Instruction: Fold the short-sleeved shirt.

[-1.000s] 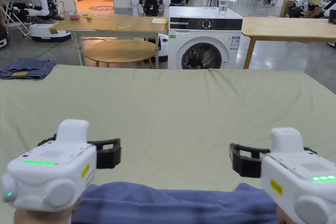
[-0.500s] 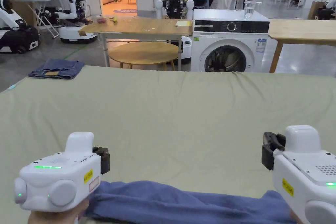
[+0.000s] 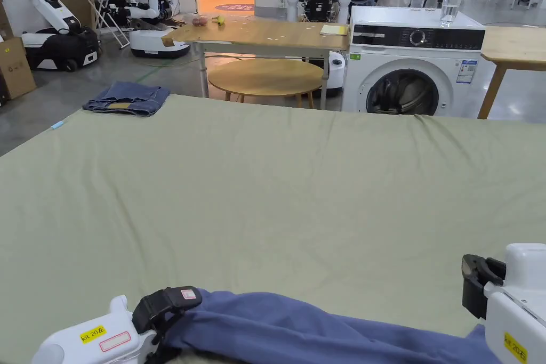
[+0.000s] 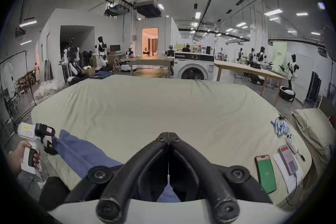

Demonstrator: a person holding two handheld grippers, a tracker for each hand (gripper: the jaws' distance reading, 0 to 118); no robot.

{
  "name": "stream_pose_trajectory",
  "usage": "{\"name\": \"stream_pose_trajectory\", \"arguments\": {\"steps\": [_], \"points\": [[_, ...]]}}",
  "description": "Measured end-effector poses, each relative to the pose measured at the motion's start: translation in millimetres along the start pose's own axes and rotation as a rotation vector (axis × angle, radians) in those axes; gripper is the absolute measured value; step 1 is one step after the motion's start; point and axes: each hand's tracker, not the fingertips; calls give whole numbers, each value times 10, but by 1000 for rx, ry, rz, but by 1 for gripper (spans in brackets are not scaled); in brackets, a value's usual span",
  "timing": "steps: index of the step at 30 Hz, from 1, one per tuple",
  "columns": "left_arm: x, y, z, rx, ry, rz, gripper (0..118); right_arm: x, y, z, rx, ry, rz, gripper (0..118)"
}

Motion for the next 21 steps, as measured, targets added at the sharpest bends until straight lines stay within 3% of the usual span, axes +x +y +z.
{"name": "stream_pose_trajectory", "arguments": {"steps": [2,3,4,5,6,7,9,15,18,21], "points": [[-7,0,-185,-13,-79,63,118,17,0,-17,-3,-2,-2,0],[-6,-82,-274,-4,-45,62,116,26,0,-27,-7,-4,-3,0],[11,-111,-356,0,-20,51,101,34,-3,-33,-9,-6,-5,0],[10,-129,-419,1,24,53,69,42,-5,-35,-11,-8,-7,0],[11,-165,-501,-15,130,58,29,48,4,-34,-12,-9,-10,0],[5,-218,-513,-17,197,36,9,53,4,-35,-13,-10,-9,0],[116,-225,-426,21,143,-49,8,65,-4,-33,-15,-17,-2,0],[456,84,-3,200,364,-303,7,64,-6,-50,-24,-20,12,0],[703,176,64,200,543,-526,7,33,-1,-52,-22,-11,6,0],[1091,-138,-100,163,689,-818,7,-22,5,-34,-17,1,8,0]]}}
